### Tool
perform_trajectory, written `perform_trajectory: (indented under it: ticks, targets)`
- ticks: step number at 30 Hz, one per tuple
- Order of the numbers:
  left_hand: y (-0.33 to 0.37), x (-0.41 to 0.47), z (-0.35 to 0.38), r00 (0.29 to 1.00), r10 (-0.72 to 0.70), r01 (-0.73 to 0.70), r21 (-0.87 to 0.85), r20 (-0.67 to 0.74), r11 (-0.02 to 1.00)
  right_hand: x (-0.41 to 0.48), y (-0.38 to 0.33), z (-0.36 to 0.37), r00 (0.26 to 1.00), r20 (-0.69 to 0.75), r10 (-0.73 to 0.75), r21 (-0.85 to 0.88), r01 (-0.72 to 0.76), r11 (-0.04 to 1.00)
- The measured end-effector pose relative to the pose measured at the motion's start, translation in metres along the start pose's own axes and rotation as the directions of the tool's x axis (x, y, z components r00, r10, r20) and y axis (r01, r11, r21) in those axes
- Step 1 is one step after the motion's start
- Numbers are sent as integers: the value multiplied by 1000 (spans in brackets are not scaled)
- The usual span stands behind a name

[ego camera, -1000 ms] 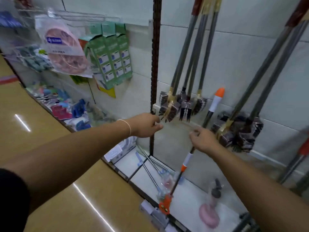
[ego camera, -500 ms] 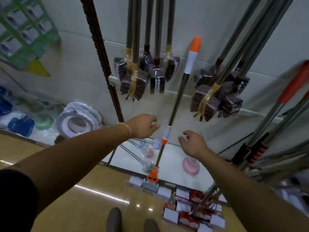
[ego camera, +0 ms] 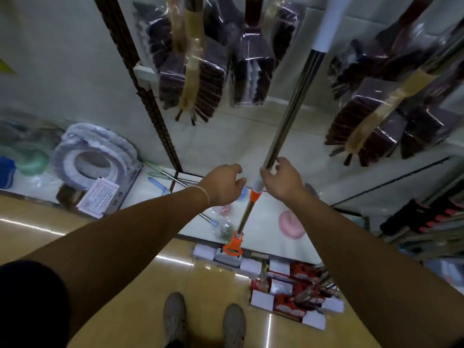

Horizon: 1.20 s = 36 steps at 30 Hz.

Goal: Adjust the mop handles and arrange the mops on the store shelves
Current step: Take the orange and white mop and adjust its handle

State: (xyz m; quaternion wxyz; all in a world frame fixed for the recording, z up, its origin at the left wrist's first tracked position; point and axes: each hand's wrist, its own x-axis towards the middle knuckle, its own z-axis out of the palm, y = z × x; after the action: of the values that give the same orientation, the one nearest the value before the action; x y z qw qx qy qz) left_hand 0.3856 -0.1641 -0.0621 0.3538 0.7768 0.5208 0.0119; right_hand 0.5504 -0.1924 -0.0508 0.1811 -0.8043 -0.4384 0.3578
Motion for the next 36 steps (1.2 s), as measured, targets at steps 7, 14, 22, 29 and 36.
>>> perform_trajectory:
  ticks: [7, 14, 22, 29, 36]
  targets:
    - [-16, 1, 11, 994, -56, 57, -13, 89, 998, 16, 4, 11, 998, -63, -17, 273, 34, 961]
    - [4, -1, 31, 980, -91, 121, -169, 178, 978, -23, 27, 22, 976, -60, -211, 90, 216, 972]
    - [27, -27, 83, 981, -70, 120, -281, 181, 952, -68, 50, 20, 957, -41, -286, 31, 288, 957]
    - [36, -62, 84, 973, -126, 175, -258, 195, 950, -96, 51, 25, 948, -12, -318, 75, 318, 945]
    - [23, -99, 103, 976, -129, 169, -237, 178, 957, -129, 57, 39, 942, 6, -335, 59, 334, 941]
